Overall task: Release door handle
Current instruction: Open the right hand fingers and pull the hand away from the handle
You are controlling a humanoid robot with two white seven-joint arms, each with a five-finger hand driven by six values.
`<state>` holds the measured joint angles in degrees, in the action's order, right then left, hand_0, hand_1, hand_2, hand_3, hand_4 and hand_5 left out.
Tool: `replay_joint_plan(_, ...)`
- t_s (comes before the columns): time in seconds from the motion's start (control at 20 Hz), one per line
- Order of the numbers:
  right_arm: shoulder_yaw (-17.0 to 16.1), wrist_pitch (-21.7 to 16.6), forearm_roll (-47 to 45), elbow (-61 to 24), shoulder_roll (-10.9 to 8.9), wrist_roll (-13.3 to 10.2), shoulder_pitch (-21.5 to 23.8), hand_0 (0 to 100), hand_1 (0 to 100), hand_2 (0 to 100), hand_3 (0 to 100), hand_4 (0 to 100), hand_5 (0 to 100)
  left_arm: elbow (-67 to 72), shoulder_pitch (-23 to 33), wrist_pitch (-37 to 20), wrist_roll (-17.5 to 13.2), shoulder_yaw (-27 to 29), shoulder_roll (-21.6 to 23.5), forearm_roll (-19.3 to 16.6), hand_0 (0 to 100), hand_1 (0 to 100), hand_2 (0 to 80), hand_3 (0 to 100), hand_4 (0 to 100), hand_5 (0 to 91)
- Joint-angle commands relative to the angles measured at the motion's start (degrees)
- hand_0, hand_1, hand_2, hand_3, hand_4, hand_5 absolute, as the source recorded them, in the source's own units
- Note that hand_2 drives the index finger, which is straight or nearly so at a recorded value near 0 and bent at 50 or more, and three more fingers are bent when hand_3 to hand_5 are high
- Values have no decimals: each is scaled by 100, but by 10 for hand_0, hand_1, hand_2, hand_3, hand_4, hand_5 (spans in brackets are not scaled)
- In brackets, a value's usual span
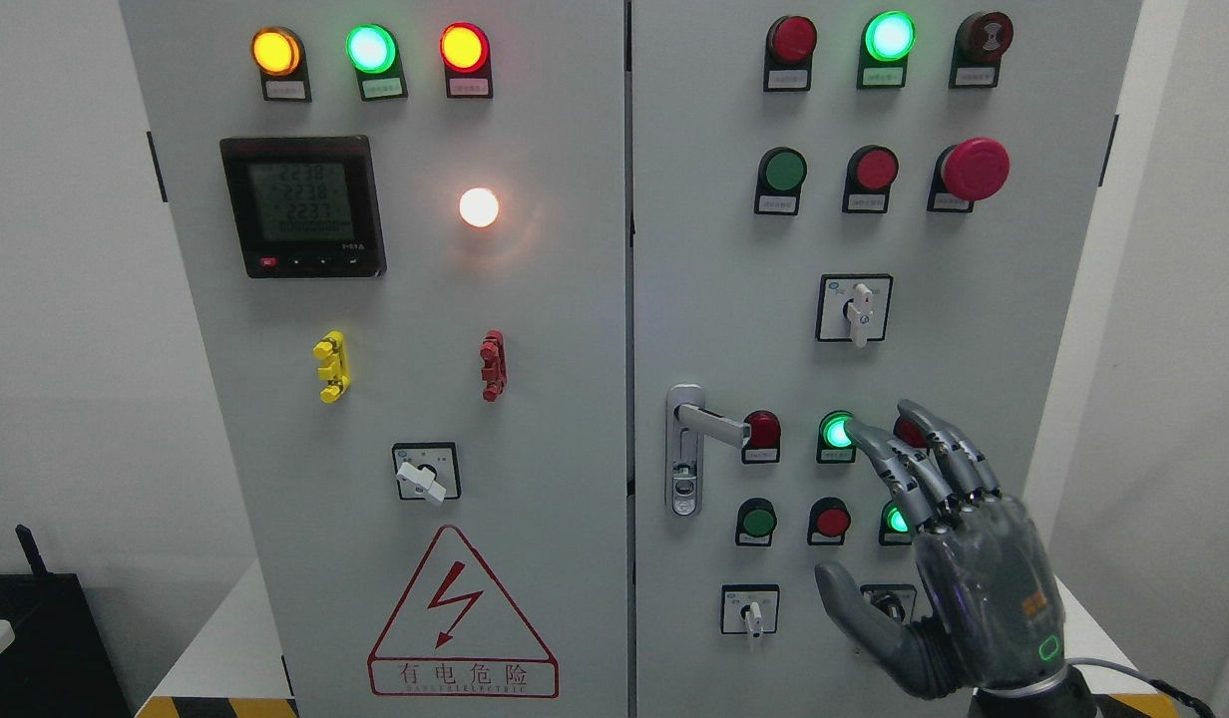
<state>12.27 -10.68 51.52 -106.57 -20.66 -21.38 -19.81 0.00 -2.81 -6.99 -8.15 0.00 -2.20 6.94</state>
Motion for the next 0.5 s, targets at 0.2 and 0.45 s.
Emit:
replay_joint_plan(0.2,56,-4,-134,-83,-18,46,56,376,0,0,62,0,0,97,0,5,-2,62,0,0,120,389,0,0,0,0)
replay_joint_plan(0.45,56,-4,-134,-83,9,55,39,374,0,0,62,0,0,97,0,5,-2,62,0,0,120,389,0,0,0,0)
